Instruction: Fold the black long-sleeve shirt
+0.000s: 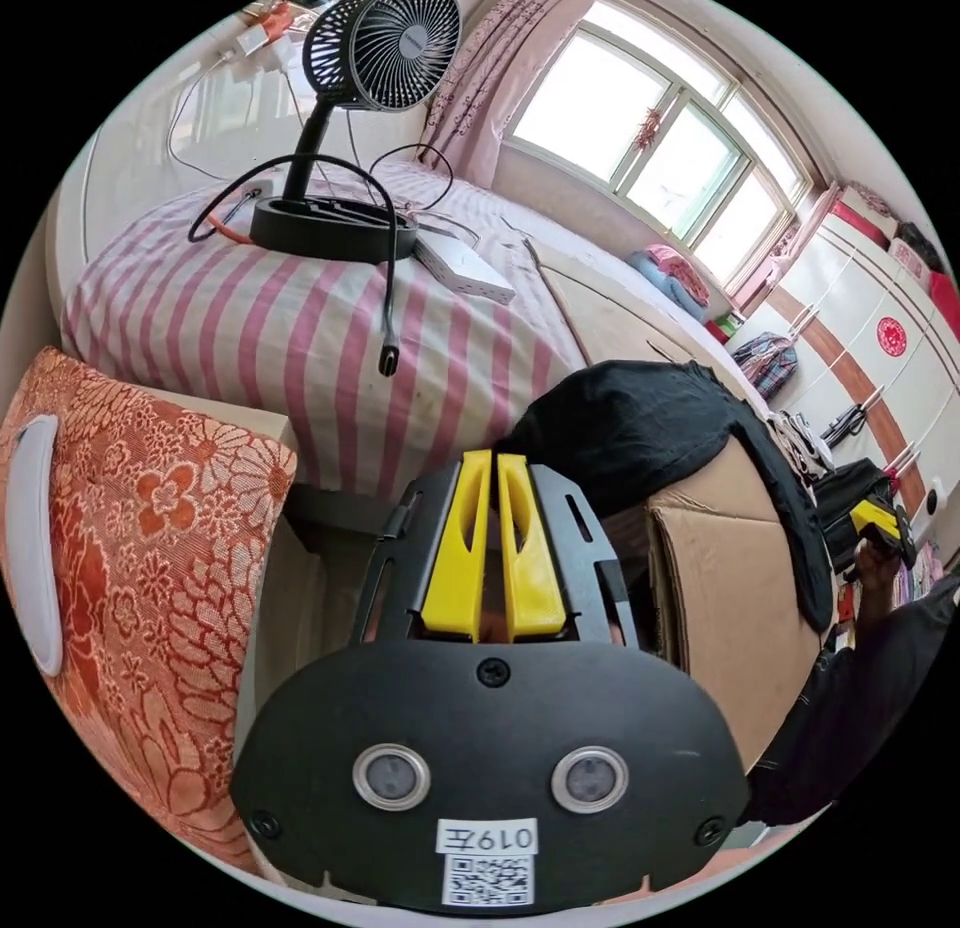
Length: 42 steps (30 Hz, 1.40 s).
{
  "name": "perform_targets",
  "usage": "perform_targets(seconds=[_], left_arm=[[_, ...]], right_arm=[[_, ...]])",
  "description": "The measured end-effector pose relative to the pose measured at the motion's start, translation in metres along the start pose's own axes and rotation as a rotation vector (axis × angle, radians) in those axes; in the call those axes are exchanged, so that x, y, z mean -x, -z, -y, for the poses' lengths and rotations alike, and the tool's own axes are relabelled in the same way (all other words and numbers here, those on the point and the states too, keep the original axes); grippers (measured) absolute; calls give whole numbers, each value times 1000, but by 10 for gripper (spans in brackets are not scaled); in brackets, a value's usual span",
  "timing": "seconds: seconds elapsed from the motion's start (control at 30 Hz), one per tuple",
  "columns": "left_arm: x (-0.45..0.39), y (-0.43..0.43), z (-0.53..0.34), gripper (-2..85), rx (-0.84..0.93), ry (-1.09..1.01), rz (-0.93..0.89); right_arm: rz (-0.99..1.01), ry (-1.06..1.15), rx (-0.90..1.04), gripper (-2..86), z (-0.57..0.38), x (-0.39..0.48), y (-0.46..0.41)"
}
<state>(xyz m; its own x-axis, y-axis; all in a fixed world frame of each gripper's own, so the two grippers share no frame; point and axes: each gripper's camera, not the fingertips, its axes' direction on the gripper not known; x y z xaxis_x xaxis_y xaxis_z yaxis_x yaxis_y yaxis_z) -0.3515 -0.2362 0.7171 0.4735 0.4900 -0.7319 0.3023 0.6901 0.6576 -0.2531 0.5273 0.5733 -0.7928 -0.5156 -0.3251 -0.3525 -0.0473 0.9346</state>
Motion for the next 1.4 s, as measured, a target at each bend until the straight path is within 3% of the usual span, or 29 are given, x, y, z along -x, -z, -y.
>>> perform_targets(seconds=[0.3, 0.47, 0.63, 0.8, 1.03, 1.23, 1.4], left_arm=[[-35, 63, 49, 10, -57, -90, -63], [-94, 92, 78, 10, -41, -255, -24], [-135, 99, 108, 11, -13, -201, -109], [-168, 100, 132, 11, -40, -84, -244], [-239, 90, 158, 12, -79, -22, -392], [-317, 80, 183, 12, -89, -117, -354], [-371, 64, 205, 12, -92, -164, -279]], right_arm=[[-42, 214, -132, -9, 91, 66, -51], [-16, 270, -155, 11, 132, 84, -68], [28, 237, -168, 49, 135, 111, -76], [-100, 135, -207, 64, 121, 143, -76], [-503, 196, -202, 111, 88, 200, -75], [-684, 62, -235, 53, 67, 196, -49], [-679, 2, -278, 7, 38, 183, -11]])
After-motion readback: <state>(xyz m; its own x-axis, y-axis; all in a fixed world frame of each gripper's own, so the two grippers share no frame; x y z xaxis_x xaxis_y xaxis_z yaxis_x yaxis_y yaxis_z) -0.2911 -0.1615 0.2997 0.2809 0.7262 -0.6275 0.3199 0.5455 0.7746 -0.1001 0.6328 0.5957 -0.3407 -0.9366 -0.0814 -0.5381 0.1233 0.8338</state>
